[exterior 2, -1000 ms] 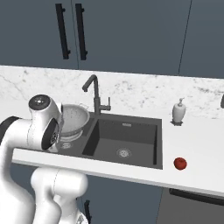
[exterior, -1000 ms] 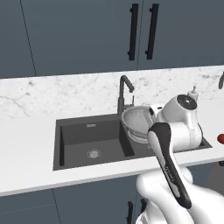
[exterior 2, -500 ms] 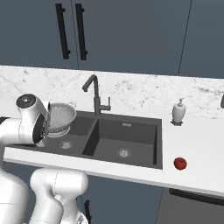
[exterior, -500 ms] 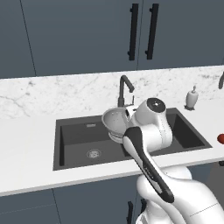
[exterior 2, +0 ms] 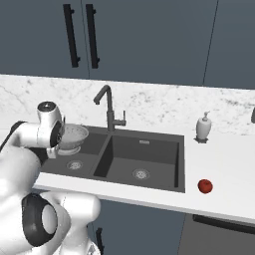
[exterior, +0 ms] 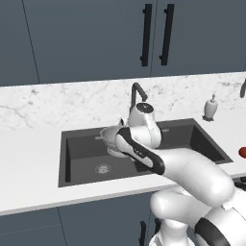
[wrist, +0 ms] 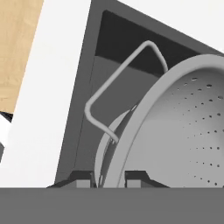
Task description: Put the colander in the sink, put the apple in the colander, and turn on the sink faucet and pour water over the colander.
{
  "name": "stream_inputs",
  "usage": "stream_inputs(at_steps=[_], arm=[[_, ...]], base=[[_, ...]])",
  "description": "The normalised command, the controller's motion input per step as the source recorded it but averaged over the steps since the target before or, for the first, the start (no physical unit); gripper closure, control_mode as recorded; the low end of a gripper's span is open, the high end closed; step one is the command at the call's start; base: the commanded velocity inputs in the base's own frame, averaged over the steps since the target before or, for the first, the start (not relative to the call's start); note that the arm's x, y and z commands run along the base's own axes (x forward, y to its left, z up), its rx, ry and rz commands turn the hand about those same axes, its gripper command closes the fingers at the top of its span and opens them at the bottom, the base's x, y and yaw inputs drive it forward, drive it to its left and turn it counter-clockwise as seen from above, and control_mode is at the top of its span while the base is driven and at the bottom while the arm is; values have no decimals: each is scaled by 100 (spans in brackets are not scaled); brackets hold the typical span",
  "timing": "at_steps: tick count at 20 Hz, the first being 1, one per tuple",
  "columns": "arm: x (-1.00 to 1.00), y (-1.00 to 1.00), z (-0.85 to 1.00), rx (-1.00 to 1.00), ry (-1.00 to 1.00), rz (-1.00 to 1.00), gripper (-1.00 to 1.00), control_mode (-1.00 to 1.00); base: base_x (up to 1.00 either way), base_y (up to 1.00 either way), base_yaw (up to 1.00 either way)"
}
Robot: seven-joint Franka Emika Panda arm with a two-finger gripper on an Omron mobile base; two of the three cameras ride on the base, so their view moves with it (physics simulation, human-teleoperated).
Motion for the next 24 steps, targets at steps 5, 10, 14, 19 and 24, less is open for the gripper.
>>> stream_inputs(at_steps=[5,10,14,19,24], arm=[[55,11,-22,-4,11,0,100,-100],[6,12,-23,-21,0,-8,100,-100],[6,3,-25,-17,0,-16,100,-100],[11,0,-27,-1,-3,-10,100,-100],[1,-1,-30,6,-7,-4,100,-100]], base=[[0,0,0],[0,0,0],[0,0,0],[0,0,0],[0,0,0]])
